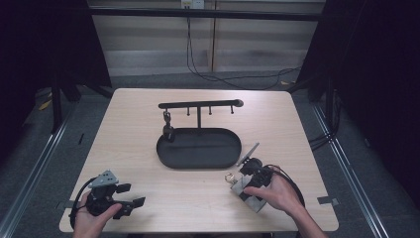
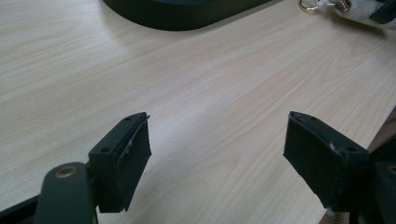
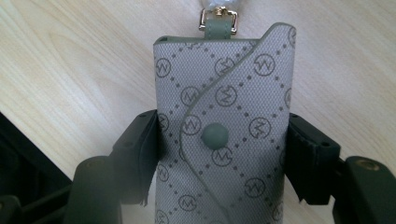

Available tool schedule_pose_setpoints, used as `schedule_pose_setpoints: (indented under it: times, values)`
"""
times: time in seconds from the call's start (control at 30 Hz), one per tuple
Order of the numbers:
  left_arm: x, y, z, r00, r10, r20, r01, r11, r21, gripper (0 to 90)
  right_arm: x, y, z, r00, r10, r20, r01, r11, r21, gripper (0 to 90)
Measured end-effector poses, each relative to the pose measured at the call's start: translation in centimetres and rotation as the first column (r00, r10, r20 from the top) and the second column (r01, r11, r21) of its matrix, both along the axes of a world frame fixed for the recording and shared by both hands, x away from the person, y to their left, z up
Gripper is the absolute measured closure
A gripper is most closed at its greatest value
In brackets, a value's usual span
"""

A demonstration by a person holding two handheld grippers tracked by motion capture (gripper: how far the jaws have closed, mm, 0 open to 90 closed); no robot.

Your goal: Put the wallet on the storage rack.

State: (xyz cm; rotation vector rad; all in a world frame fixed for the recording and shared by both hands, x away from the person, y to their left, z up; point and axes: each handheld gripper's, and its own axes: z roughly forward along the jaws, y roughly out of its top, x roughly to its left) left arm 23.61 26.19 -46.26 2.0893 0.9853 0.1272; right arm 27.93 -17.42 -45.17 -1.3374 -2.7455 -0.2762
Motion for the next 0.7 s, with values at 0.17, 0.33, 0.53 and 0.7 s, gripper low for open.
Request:
schedule_pose_setpoints:
  times: [0.17,0.33,0.53,0.7]
  values:
    - [0.0,0.0,0.0,1.0000,-0.001,-0.004,0.001,1.0000,-0.003,22.5,0.1,-0.5,0.6,0.9998,-0.018,-0.002,0.018,1.000,0.011,34.2]
    - [0.0,-0.1,0.0,1.0000,-0.005,-0.002,0.005,1.0000,0.004,22.5,0.0,-0.6,1.1,0.9998,-0.015,-0.013,0.015,1.000,0.010,34.2]
    - [0.0,0.0,0.1,0.9999,-0.010,0.002,0.010,0.9999,-0.002,22.5,0.0,-0.7,1.6,0.9997,-0.015,-0.022,0.015,1.000,-0.002,34.3]
    - [0.0,0.0,0.0,0.9999,-0.012,0.001,0.012,0.9999,-0.002,22.5,0.2,-0.8,2.5,0.9997,-0.016,-0.020,0.017,1.000,0.004,34.3]
